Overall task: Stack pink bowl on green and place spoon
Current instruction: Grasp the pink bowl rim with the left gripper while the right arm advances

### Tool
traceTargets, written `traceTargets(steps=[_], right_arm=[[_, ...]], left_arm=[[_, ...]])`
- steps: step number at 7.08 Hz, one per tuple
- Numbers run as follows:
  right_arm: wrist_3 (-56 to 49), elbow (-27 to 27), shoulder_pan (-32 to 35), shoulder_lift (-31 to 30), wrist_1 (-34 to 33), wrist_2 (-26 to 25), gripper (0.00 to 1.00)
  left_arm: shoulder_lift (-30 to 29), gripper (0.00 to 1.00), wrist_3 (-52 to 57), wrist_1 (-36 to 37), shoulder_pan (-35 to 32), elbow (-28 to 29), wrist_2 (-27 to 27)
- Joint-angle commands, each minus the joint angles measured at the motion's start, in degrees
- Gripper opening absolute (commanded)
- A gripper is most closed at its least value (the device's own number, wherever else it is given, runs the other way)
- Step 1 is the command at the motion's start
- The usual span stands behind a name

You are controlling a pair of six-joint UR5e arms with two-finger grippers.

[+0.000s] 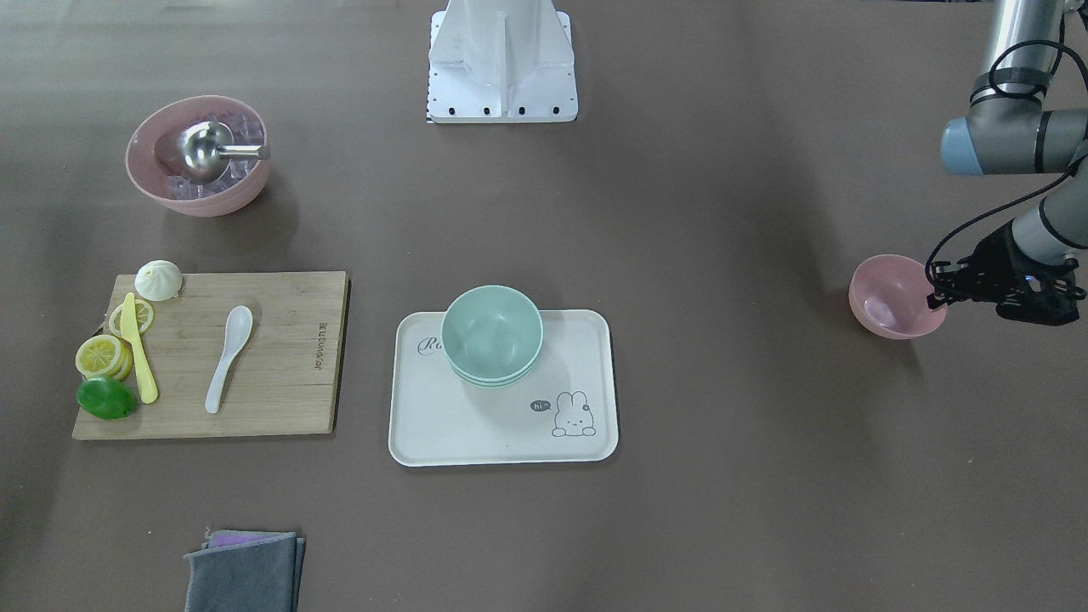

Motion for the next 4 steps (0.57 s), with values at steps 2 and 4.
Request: traceTargets(steps=[2, 4], right_arm=[[9.89, -0.28, -4.8, 3.77, 0.09, -0.59, 1.0], [22.53, -0.19, -10.6, 8.86, 0.09, -1.03, 1.0]], left_arm=[[-18.6, 0.0, -4.95, 22.47, 0.53, -9.53, -3.24], [-29.62, 0.0, -23.01, 28.67, 12.08, -13.1, 3.65]])
